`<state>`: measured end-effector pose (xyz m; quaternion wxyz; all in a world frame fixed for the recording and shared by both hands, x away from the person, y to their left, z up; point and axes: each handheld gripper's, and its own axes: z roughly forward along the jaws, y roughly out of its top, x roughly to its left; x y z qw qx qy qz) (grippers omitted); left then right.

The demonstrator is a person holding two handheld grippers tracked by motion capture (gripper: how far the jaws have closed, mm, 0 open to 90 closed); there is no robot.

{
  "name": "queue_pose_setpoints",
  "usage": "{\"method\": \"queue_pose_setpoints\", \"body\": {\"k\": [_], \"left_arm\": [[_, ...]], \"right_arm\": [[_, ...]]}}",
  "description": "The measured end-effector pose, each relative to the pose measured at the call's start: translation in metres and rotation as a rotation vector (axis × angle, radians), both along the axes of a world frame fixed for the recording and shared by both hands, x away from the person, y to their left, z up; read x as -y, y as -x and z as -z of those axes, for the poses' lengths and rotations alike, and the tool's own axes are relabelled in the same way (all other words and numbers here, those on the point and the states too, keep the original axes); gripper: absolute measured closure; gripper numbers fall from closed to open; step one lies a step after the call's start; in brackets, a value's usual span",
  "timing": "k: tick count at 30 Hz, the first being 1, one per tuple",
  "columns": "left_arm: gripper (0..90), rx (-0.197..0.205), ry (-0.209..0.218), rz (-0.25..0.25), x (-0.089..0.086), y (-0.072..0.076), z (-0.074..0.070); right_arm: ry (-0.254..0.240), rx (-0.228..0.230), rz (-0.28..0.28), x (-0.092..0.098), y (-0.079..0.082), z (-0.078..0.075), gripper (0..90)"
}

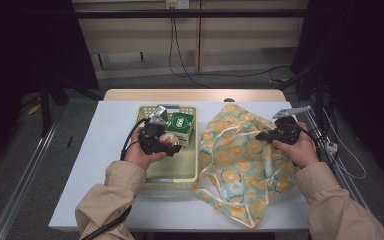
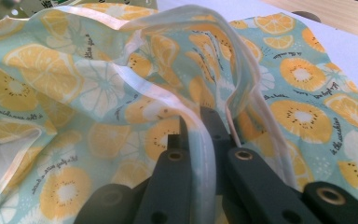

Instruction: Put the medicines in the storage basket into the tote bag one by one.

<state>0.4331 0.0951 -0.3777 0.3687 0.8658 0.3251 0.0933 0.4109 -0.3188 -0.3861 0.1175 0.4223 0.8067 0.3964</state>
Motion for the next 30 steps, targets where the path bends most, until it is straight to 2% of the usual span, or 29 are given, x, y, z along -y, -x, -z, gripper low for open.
{"method": "queue_pose_setpoints", "body": {"k": [2, 6, 11, 13, 21, 30], "left_arm": [[21.0, -0.009, 0.031, -0.006, 0.000, 0.002, -0.007], [21.0, -0.004, 0.069, 0.008, 0.006, 0.008, -0.022], [21.0, 0.016, 0.131, 0.077, 0.027, 0.020, -0.040], [21.0, 0.024, 0.143, 0.109, 0.037, 0.023, -0.044], [21.0, 0.008, 0.167, 0.186, 0.071, 0.031, -0.043], [21.0, -0.009, 0.169, 0.281, 0.104, 0.041, -0.038]], "right_arm": [[-0.001, 0.001, -0.002, -0.001, 0.000, 0.000, 89.8], [0.004, -0.001, -0.003, -0.003, -0.002, 0.000, 89.8], [0.007, 0.000, 0.000, -0.004, -0.004, -0.004, 89.8], [0.008, 0.001, -0.001, -0.005, -0.004, -0.005, 89.8], [0.013, -0.003, -0.004, -0.006, -0.004, -0.007, 89.8], [0.008, -0.007, -0.002, -0.005, -0.006, -0.005, 89.9]]}}
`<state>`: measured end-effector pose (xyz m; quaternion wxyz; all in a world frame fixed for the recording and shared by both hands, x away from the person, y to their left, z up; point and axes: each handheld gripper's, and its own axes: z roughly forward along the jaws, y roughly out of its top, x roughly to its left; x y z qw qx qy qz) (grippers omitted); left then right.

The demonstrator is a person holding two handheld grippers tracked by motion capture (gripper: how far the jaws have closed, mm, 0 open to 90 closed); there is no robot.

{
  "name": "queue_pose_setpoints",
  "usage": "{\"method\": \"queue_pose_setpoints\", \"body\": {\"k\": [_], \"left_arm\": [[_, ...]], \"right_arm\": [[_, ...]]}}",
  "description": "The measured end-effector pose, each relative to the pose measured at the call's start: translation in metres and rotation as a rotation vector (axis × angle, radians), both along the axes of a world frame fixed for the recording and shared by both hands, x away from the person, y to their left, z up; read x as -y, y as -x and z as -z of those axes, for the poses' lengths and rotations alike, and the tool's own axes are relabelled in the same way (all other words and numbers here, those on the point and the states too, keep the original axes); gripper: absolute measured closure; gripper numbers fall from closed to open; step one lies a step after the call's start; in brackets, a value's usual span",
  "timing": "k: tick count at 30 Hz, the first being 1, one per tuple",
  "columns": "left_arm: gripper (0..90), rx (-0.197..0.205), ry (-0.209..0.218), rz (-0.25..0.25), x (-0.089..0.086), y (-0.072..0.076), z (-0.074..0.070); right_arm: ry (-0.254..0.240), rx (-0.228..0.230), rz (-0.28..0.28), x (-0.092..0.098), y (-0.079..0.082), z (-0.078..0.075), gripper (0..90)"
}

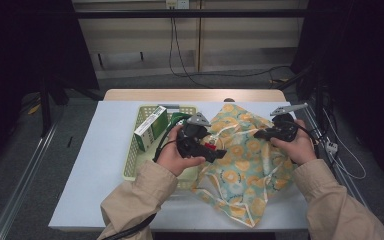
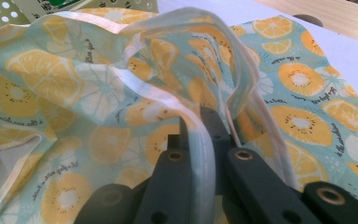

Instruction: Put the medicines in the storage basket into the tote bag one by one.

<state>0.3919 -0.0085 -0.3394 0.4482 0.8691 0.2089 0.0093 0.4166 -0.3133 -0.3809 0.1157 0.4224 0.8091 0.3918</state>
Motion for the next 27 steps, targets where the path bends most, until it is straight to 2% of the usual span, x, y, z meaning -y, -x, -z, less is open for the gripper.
{"method": "queue_pose_setpoints", "body": {"k": [13, 18, 24, 27], "left_arm": [[21.0, -0.022, -0.019, 0.067, 0.037, 0.000, 0.015], [21.0, -0.019, -0.025, 0.085, 0.042, 0.002, 0.013], [21.0, -0.028, 0.016, 0.112, 0.048, 0.006, 0.011], [20.9, -0.038, 0.018, 0.122, 0.053, 0.009, 0.014]], "right_arm": [[-0.008, -0.003, 0.001, 0.003, -0.001, -0.001, 89.8], [-0.007, -0.005, 0.007, 0.003, -0.001, -0.002, 89.8], [-0.002, 0.000, 0.007, 0.002, -0.002, -0.003, 89.8], [-0.003, -0.001, 0.016, 0.002, -0.002, -0.003, 89.8]]}}
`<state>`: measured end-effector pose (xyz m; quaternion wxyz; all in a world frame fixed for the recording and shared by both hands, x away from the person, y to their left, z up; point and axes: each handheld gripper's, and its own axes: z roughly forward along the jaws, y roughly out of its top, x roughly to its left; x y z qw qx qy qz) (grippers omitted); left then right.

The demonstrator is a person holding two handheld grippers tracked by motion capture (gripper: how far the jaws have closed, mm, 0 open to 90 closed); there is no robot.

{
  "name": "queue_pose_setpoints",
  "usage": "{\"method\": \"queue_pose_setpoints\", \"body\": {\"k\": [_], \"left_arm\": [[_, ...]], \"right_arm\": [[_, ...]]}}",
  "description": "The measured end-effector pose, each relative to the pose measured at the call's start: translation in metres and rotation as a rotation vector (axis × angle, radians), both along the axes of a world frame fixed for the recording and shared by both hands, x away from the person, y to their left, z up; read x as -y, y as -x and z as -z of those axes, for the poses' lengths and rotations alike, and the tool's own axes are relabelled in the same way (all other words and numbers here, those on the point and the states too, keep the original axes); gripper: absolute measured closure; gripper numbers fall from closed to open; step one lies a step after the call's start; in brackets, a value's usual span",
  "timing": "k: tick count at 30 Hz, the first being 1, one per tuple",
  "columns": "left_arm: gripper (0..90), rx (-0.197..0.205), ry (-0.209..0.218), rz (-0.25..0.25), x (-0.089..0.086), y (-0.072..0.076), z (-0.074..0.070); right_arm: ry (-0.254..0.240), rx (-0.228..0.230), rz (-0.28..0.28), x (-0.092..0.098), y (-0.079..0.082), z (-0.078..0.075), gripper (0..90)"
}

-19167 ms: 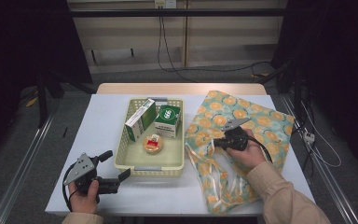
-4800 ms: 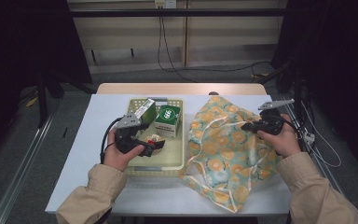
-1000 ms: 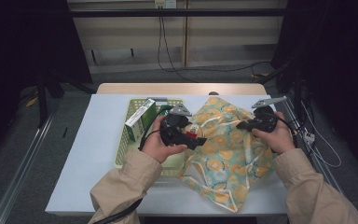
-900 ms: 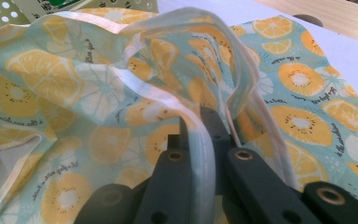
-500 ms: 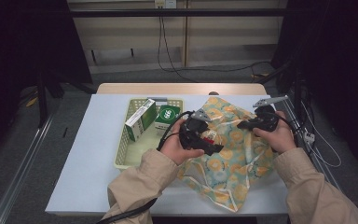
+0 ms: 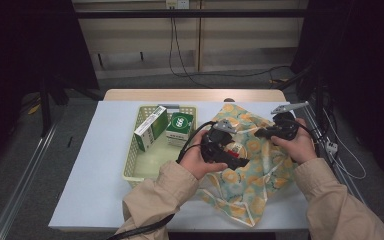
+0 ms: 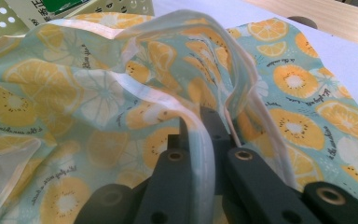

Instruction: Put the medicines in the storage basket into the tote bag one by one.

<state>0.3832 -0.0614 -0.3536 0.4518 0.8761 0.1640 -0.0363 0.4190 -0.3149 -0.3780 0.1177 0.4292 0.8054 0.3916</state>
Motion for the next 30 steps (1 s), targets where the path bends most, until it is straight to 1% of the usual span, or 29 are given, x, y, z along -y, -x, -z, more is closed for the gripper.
{"method": "queue_pose_setpoints", "body": {"k": [3, 4, 5, 7, 8, 9, 11, 12, 15, 17, 18, 19, 20, 22, 24, 25, 27, 29, 30], "left_arm": [[21.0, 0.004, -0.019, 0.011, 0.005, 0.000, 0.005], [20.9, 0.011, -0.030, 0.007, 0.007, -0.001, 0.007], [21.0, 0.015, -0.054, 0.005, 0.009, -0.002, 0.010], [21.0, 0.015, -0.079, -0.016, 0.013, -0.009, 0.018], [21.0, 0.011, -0.094, -0.021, 0.015, -0.012, 0.021], [21.0, 0.016, -0.107, -0.026, 0.017, -0.015, 0.023], [20.9, 0.023, -0.130, -0.044, 0.022, -0.022, 0.026], [20.9, 0.023, -0.134, -0.055, 0.023, -0.024, 0.027], [21.0, 0.044, -0.166, -0.074, 0.027, -0.032, 0.030], [20.9, 0.044, -0.162, -0.092, 0.029, -0.037, 0.032], [20.9, 0.045, -0.170, -0.098, 0.029, -0.039, 0.033], [20.9, 0.047, -0.165, -0.107, 0.029, -0.040, 0.034], [20.9, 0.040, -0.165, -0.111, 0.030, -0.042, 0.034], [20.9, 0.055, -0.170, -0.125, 0.031, -0.045, 0.034], [20.9, 0.072, -0.165, -0.134, 0.033, -0.049, 0.034], [20.9, 0.076, -0.154, -0.145, 0.034, -0.051, 0.034], [20.7, 0.099, -0.142, -0.173, 0.038, -0.057, 0.033], [18.9, 0.124, -0.134, -0.171, 0.042, -0.064, 0.034], [17.0, 0.113, -0.123, -0.180, 0.044, -0.066, 0.035]], "right_arm": [[-0.002, 0.003, 0.003, 0.000, 0.000, -0.001, 89.8], [-0.004, 0.005, 0.002, 0.001, 0.001, -0.002, 89.8], [-0.004, 0.004, 0.002, 0.001, 0.001, -0.003, 89.8], [-0.009, 0.011, 0.002, 0.002, 0.002, -0.007, 89.8], [-0.012, 0.016, 0.004, 0.002, 0.003, -0.009, 89.8], [-0.019, 0.019, 0.006, 0.003, 0.003, -0.011, 89.8], [-0.022, 0.022, 0.003, 0.003, 0.005, -0.015, 89.8], [-0.018, 0.026, -0.001, 0.003, 0.005, -0.017, 89.8], [-0.020, 0.036, -0.012, 0.002, 0.007, -0.022, 89.8], [-0.021, 0.042, -0.018, 0.001, 0.008, -0.025, 89.8], [-0.021, 0.045, -0.019, 0.000, 0.008, -0.026, 89.8], [-0.024, 0.044, -0.020, 0.000, 0.009, -0.026, 89.8], [-0.025, 0.045, -0.022, 0.001, 0.009, -0.026, 89.8], [-0.025, 0.045, -0.025, 0.001, 0.009, -0.026, 89.8], [-0.032, 0.045, -0.026, 0.003, 0.010, -0.026, 89.8], [-0.034, 0.046, -0.022, 0.003, 0.010, -0.027, 89.8], [-0.048, 0.045, -0.020, 0.003, 0.009, -0.027, 89.8], [-0.050, 0.047, -0.018, 0.003, 0.009, -0.026, 89.8], [-0.048, 0.047, -0.017, 0.003, 0.008, -0.026, 89.7]]}}
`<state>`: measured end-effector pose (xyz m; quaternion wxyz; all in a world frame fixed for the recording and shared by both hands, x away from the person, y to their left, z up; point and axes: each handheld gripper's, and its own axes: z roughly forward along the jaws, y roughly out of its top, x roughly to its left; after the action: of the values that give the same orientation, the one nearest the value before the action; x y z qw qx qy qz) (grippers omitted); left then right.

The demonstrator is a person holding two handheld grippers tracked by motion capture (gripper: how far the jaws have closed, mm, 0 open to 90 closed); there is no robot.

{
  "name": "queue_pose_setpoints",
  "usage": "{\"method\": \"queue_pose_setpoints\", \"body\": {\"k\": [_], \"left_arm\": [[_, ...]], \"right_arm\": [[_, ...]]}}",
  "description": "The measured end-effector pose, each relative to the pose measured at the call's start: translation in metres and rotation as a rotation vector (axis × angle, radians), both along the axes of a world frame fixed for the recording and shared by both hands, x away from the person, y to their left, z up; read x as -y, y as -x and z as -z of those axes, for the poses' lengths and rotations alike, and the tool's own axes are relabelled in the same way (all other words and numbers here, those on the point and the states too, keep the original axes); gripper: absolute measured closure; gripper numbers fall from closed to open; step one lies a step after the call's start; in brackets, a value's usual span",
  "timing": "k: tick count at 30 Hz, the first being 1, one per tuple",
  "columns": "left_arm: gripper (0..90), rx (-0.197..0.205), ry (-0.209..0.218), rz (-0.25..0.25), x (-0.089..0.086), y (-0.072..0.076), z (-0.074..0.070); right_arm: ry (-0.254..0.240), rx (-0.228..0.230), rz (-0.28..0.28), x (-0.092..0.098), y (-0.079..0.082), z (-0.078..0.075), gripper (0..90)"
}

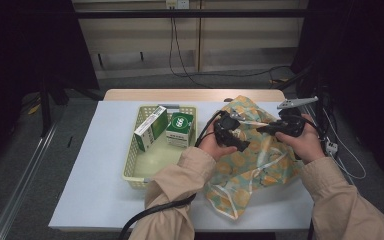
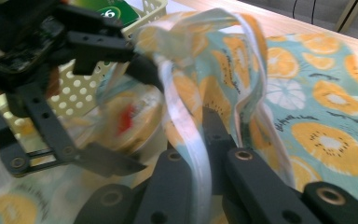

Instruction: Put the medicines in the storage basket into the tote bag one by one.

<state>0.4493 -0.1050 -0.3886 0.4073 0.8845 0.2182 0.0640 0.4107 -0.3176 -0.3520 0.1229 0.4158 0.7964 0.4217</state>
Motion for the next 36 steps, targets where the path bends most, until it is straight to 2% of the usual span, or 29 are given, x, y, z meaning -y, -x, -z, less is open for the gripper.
{"method": "queue_pose_setpoints", "body": {"k": [2, 8, 12, 18, 20, 24, 27, 36], "left_arm": [[14.0, -0.025, 0.038, -0.016, 0.001, -0.002, 0.000], [11.8, -0.044, 0.042, 0.022, -0.010, 0.007, -0.011], [11.6, -0.030, 0.012, 0.052, -0.021, 0.015, -0.022], [11.3, -0.029, 0.036, 0.054, -0.044, 0.022, -0.039], [11.3, -0.014, 0.024, 0.059, -0.051, 0.024, -0.046], [11.3, 0.010, 0.022, 0.048, -0.068, 0.025, -0.055], [11.3, 0.010, 0.018, 0.028, -0.082, 0.024, -0.058], [10.6, 0.023, -0.001, -0.047, -0.123, 0.012, -0.057]], "right_arm": [[0.000, -0.003, 0.001, 0.000, 0.000, 0.001, 89.7], [0.000, -0.016, 0.002, 0.001, 0.000, 0.007, 89.7], [0.005, -0.027, 0.006, 0.001, 0.000, 0.012, 89.7], [0.020, -0.026, 0.005, -0.001, 0.002, 0.013, 89.7], [0.021, -0.027, 0.006, -0.001, 0.002, 0.012, 89.7], [0.029, -0.028, 0.006, -0.004, 0.002, 0.012, 89.7], [0.038, -0.031, 0.010, -0.004, 0.002, 0.013, 89.8], [0.034, -0.032, 0.011, -0.003, 0.003, 0.013, 89.8]]}}
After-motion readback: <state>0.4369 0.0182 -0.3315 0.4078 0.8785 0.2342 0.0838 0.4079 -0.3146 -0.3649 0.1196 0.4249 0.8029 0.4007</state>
